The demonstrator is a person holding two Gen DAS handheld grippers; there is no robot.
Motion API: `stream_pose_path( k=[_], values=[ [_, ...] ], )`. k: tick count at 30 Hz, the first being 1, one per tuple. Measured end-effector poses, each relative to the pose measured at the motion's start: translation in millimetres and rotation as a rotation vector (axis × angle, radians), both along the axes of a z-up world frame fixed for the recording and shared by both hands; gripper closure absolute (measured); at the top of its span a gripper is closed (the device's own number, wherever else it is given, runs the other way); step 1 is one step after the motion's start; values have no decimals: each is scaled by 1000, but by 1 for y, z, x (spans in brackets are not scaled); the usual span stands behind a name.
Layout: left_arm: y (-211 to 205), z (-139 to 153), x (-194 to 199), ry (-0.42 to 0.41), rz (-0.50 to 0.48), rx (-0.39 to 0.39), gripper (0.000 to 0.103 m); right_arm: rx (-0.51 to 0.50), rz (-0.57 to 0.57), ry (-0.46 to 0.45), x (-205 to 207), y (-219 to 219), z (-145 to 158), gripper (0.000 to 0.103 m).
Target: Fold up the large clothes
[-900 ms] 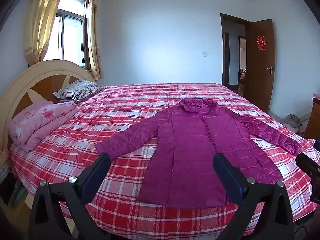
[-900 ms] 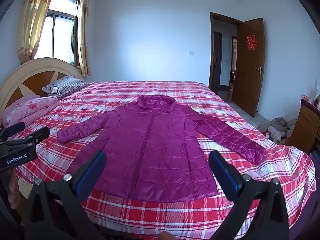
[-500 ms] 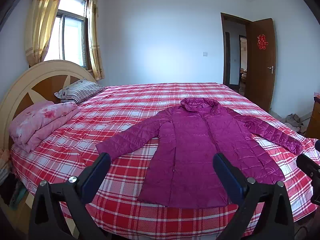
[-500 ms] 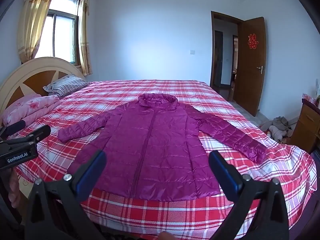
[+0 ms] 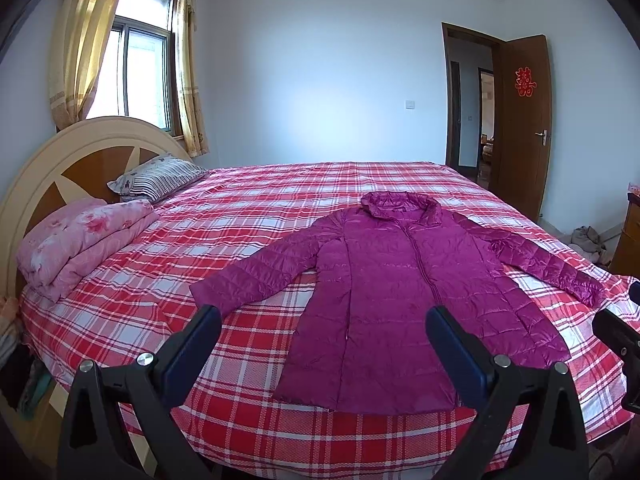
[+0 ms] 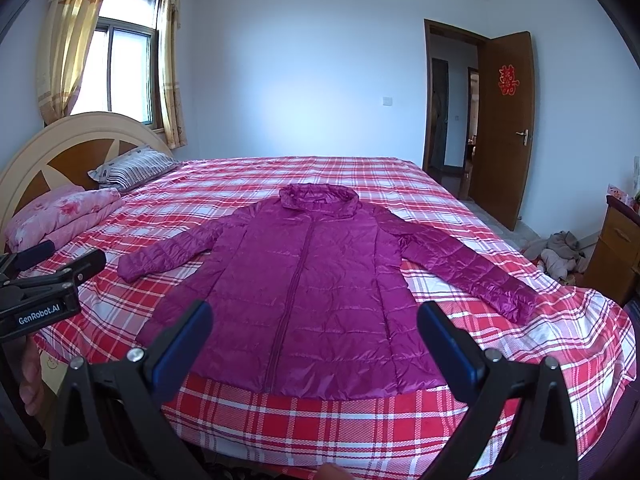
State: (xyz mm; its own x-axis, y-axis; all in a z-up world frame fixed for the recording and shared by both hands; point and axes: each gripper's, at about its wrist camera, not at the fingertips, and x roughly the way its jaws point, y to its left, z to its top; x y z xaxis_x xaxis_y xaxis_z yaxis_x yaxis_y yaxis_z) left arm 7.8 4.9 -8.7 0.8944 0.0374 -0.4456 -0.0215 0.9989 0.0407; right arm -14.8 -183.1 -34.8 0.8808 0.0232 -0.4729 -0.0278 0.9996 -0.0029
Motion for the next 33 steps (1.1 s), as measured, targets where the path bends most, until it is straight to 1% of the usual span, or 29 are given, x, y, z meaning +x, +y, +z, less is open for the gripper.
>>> stream_pose_path(
  k=[33],
  values=[
    [3, -3, 2, 5, 1, -3, 1, -1, 25, 7, 1, 3, -1, 0]
  ],
)
